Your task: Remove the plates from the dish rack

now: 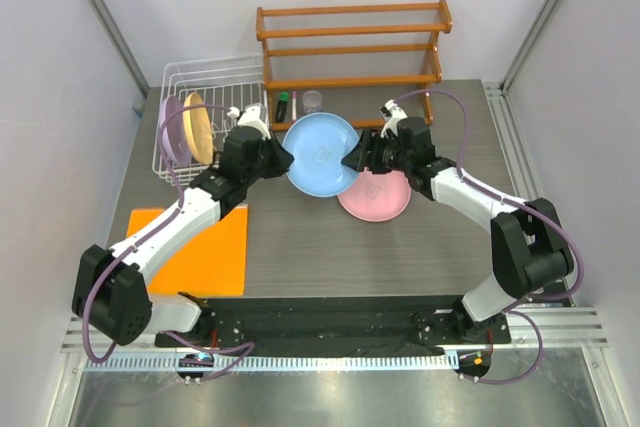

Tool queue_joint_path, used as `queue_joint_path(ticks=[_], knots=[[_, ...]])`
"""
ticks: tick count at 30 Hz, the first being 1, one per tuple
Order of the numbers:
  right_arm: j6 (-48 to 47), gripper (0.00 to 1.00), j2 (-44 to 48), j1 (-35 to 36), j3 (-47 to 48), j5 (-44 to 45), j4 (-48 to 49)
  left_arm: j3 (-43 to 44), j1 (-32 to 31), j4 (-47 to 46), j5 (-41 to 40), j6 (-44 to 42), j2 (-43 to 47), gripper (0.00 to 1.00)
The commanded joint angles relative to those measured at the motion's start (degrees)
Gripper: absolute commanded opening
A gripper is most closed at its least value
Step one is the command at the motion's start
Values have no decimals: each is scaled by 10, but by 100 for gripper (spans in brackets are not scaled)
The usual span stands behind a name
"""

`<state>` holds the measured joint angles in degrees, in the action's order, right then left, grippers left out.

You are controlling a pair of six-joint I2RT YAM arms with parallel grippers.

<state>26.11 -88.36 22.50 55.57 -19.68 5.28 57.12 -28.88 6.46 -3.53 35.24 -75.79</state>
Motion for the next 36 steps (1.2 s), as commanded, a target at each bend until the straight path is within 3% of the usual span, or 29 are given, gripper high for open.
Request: queue_joint_path(ticks=[1,3,4,5,6,8,9,13,17,24,32,36], knots=[[9,43,-11,3,31,-27,35,-19,-4,-60,27,24,3,0],[15,24,-9,3,27,-25,34,-23,-4,-61,20,23,8,0],[13,5,-8,3,26,-24,32,-23,-4,-61,16,23,10,4],[13,1,-6,3,24,-14,30,-23,-4,-63,15,18,12,11],[12,1,0,2,19,-6,27,-22,-4,-62,14,14,14,31],[11,1,6,2,18,28,9,-21,-4,-59,4,3,17,55],[6,1,16,0,16,44,-9,-18,-4,-55,-7,0,18,73],[-4,1,45,-27,-2,97,-47,-10,-4,-13,-69,-25,33,97],[-20,1,64,-54,-8,140,-111,-13,-4,-2,-146,-66,59,100],[-25,1,65,-96,-17,137,-174,-18,-4,7,-254,-125,94,99],[-26,1,34,-104,-22,134,-188,-10,-3,18,-376,-176,89,99],[-28,6,25,-104,-17,146,-196,-9,-2,7,-423,-200,79,99]])
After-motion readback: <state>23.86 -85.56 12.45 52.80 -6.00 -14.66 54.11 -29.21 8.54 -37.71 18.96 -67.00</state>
